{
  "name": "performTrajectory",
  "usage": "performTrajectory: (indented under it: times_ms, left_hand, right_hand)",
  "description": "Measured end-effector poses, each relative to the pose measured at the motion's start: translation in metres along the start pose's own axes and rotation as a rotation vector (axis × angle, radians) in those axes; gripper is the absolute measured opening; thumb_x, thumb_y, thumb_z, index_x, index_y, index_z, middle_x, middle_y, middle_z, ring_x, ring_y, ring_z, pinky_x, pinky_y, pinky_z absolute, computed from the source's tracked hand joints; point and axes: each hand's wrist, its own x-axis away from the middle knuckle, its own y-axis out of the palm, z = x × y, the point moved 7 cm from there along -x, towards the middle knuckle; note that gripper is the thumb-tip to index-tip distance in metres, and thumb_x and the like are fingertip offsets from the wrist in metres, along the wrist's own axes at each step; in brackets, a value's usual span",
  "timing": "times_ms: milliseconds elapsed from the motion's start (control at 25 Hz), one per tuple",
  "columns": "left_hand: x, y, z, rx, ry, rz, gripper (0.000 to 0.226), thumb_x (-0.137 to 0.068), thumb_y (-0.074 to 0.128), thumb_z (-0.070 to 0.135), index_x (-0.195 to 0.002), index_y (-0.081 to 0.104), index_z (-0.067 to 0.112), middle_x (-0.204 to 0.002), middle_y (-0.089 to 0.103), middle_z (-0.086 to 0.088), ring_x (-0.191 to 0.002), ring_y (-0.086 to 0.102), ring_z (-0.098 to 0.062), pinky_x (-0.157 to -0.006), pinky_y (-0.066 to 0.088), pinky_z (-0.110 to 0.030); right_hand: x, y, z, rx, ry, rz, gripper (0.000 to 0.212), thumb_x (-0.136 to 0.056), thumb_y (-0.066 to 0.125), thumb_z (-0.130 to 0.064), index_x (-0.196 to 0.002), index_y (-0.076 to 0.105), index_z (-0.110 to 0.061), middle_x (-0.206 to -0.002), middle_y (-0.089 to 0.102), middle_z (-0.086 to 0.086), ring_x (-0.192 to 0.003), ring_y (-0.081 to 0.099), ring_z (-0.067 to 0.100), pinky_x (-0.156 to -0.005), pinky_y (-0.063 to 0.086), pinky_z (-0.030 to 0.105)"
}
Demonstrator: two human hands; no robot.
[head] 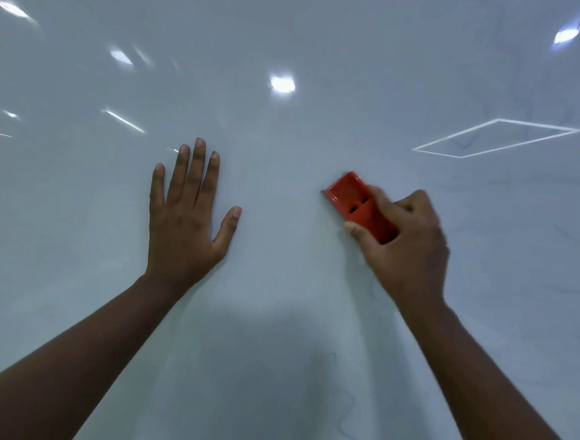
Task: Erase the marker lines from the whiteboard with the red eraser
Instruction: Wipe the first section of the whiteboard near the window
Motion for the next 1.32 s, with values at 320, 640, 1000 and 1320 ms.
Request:
performTrajectory:
  times_ms: [320,640,1000,1320]
  left_hand:
    - [0.026,0.001,0.006,0.000,-0.011,-0.022,0.075,-0.111,0.040,0.046,-0.170,0.018,0.007,-0.178,0.013,-0.016,-0.166,0.010,-0.032,-0.133,0.008,-0.058]
    - [0.057,0.004,0.009,0.004,-0.020,-0.059,0.074,-0.110,0.040,0.045,-0.169,0.019,0.006,-0.178,0.013,-0.016,-0.166,0.010,-0.032,-0.133,0.007,-0.057]
    - [0.095,0.002,0.018,0.020,-0.040,-0.069,0.073,-0.110,0.043,0.041,-0.168,0.022,0.003,-0.177,0.015,-0.018,-0.165,0.013,-0.034,-0.133,0.009,-0.059]
    - [0.127,0.006,0.028,0.030,-0.079,-0.090,0.072,-0.109,0.046,0.037,-0.167,0.022,0.002,-0.176,0.015,-0.019,-0.165,0.013,-0.036,-0.132,0.009,-0.061]
  right_hand:
    - [0.009,-0.018,0.037,-0.098,0.237,0.110,0.063,-0.076,0.086,-0.046,-0.134,0.067,-0.030,-0.099,0.053,0.000,-0.084,0.059,0.017,-0.079,0.053,0.034]
    - [0.125,0.034,-0.020,-0.128,0.164,0.042,0.062,-0.077,0.088,-0.043,-0.127,0.068,-0.014,-0.099,0.056,0.004,-0.089,0.058,0.026,-0.071,0.055,0.042]
    - [0.088,-0.002,0.042,-0.172,0.366,0.085,0.055,-0.073,0.086,-0.052,-0.120,0.065,-0.032,-0.103,0.059,-0.006,-0.081,0.067,0.014,-0.070,0.059,0.043]
    - [0.153,-0.015,0.081,-0.249,0.625,0.252,0.055,-0.076,0.088,-0.046,-0.120,0.068,-0.021,-0.100,0.062,-0.004,-0.082,0.064,0.001,-0.080,0.059,0.046]
